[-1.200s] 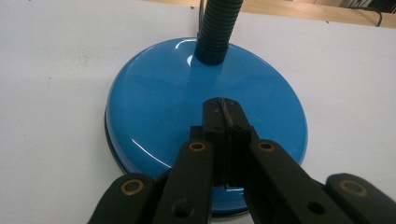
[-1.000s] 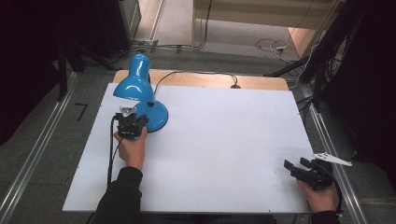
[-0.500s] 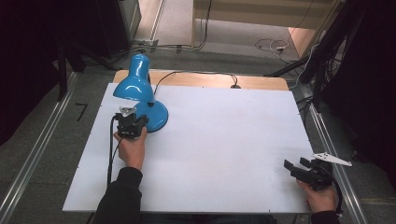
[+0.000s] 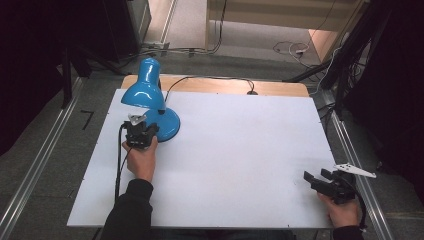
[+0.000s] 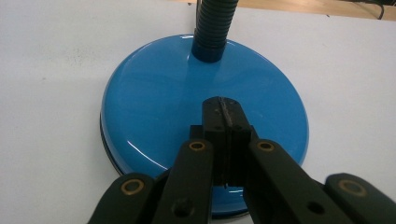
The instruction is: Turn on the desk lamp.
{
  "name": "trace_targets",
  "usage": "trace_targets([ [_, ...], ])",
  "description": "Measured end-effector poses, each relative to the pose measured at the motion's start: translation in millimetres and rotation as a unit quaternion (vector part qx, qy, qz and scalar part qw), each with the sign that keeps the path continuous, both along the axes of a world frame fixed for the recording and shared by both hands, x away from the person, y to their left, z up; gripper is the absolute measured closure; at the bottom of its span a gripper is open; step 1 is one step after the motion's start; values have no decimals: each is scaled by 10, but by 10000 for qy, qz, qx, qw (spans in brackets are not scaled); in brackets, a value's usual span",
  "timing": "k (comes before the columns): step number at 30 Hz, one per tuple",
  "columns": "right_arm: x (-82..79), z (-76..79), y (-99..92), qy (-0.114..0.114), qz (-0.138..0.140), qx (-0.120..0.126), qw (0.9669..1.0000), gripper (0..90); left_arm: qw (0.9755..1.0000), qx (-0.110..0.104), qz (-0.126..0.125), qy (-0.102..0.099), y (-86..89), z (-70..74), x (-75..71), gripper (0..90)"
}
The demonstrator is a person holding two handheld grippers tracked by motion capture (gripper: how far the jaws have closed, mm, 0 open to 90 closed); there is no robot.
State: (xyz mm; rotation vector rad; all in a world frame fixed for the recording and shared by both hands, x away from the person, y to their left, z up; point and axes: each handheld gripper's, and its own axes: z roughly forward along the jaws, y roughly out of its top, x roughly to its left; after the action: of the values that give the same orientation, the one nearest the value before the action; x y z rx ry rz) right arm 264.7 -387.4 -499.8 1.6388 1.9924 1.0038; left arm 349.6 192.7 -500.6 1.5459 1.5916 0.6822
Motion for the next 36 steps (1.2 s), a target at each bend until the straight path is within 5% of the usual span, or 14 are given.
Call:
trace_targets([
  [36,-5,4,-1,-19,-9,8,10000,239,9998,178,-34,75,-30,7,-37,900],
])
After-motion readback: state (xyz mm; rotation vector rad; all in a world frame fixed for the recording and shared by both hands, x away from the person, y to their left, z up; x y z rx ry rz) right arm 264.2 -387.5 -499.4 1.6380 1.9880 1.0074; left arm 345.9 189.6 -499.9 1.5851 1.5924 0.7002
